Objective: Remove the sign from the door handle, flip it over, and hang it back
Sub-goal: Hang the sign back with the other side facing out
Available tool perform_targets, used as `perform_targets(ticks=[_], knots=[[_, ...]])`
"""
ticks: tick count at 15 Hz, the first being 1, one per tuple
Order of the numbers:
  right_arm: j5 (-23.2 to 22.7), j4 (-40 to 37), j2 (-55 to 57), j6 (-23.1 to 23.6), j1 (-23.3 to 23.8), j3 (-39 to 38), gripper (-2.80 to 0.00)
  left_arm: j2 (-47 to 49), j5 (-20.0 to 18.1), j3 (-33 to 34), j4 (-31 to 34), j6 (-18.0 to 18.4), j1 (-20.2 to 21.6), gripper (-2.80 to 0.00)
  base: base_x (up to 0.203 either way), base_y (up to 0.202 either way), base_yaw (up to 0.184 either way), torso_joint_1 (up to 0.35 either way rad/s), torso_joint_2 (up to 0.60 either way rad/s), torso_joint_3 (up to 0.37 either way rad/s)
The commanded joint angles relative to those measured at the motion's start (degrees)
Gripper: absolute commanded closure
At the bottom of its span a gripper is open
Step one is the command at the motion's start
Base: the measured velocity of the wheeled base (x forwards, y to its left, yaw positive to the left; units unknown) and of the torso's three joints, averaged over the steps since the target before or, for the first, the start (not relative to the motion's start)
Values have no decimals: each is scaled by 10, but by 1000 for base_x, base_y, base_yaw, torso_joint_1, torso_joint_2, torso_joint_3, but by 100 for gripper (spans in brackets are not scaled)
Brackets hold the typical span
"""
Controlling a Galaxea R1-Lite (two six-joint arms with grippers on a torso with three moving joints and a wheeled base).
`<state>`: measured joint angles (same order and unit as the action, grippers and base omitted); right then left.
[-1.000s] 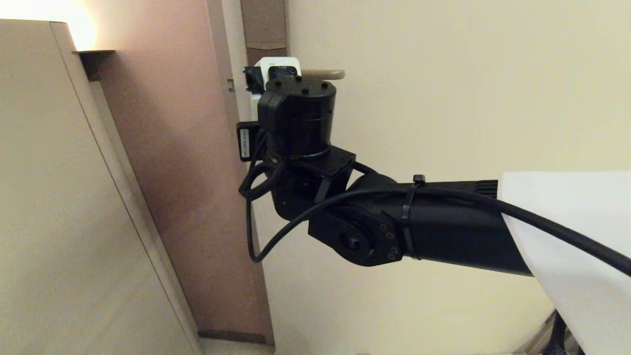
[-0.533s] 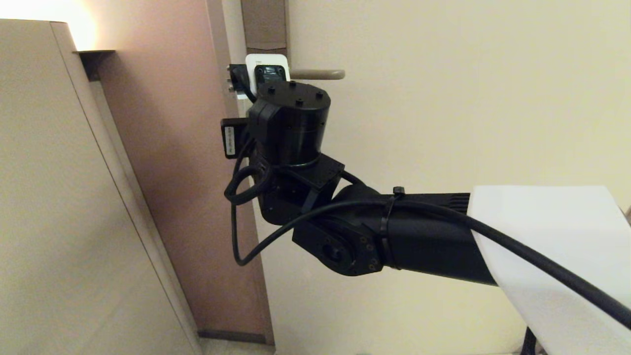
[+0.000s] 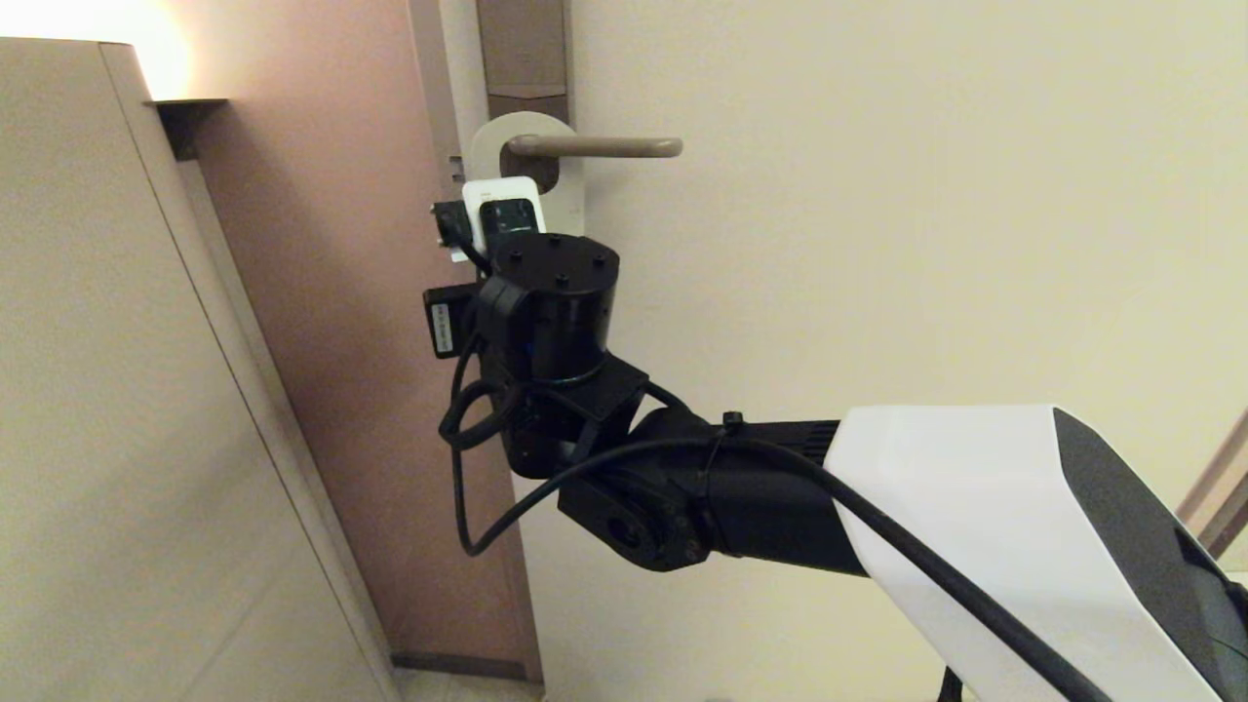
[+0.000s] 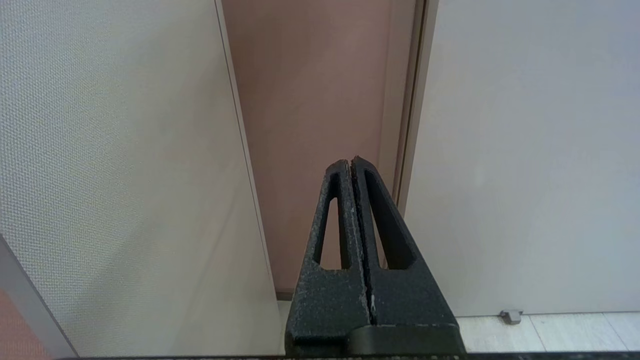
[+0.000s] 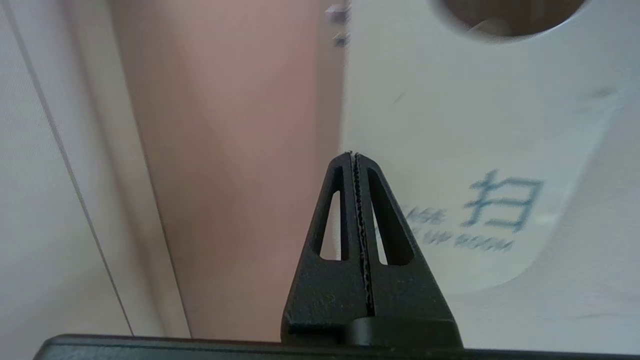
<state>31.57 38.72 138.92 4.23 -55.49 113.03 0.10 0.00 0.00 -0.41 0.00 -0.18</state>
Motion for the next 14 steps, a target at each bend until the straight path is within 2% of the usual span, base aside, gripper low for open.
perform_targets(ticks=[1,14], knots=[[-4,2,12,2,3,0,0,0,0,0,0,0,0,0,0,0,0,0,0,0],[-25,4,-35,12,36,0,0,0,0,0,0,0,0,0,0,0,0,0,0,0]])
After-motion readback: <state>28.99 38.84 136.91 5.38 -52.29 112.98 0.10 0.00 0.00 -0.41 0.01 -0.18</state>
